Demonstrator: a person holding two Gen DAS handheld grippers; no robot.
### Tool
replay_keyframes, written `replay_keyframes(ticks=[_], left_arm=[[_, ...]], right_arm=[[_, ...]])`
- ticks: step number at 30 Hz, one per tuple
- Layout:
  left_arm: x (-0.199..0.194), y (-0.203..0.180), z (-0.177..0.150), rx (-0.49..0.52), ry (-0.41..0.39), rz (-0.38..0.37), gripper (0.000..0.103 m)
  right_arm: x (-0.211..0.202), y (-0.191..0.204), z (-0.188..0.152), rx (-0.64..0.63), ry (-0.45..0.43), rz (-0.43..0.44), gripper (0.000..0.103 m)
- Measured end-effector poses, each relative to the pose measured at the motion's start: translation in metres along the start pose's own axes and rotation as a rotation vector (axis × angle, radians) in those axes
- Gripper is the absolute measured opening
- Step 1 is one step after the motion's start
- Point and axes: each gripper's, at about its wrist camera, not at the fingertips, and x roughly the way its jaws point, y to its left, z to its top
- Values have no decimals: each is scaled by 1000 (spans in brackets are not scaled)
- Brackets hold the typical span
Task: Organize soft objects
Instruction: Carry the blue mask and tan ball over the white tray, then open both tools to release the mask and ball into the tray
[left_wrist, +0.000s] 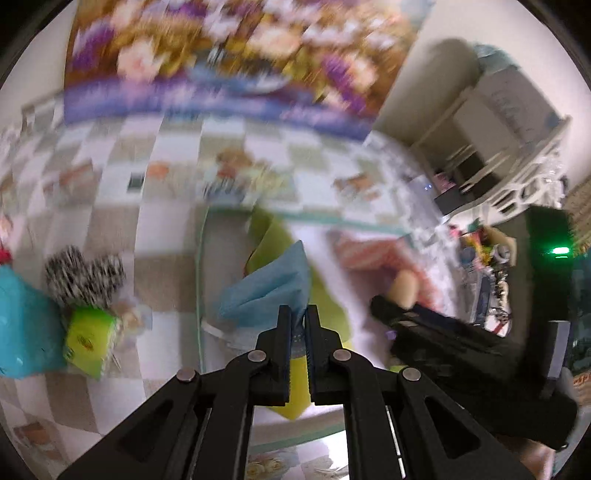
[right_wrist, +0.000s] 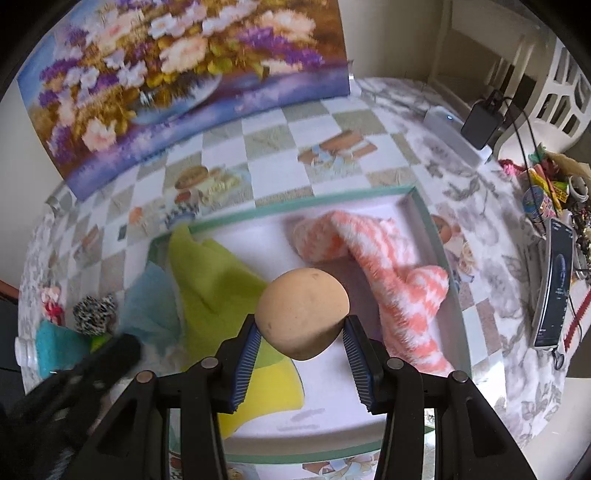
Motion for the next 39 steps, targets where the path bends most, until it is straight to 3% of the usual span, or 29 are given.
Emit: replay_keyframes(ticks=[5,11,16,19,21,25,30,32,36,39], left_arm=[[27,16,-5,-71,68,-30,7],[42,16,-7,-80,103,-36,7],[38,7,-2,-55,104,-22,8],[30,6,1,-53,100,-17,23],[23,6,2,-53,87,17,40],[10,9,6,-56,56,48,47],[-4,18,10,-76,13,134,65],[-7,23,11,-86,0,165,69],[-14,33,12,-102,-39,270,90],[-21,39,12,-108,-77,344,95]], right_arm=[[16,0,-2,-5,40,-14,49],[32,-3,-5,-5,94,-28,49],[27,-2,-2,-9,87,-36,53],[17,-2,0,-6,59,-41,69],[9,-3,3,0,18,-35,70],[-7,-4,6,15,-27,-17,71],[-19,-4,8,16,-58,-23,75],[-19,-4,7,19,-60,-25,79],[-14,-4,7,10,-49,-48,90],[-11,-4,7,2,-44,-64,103]])
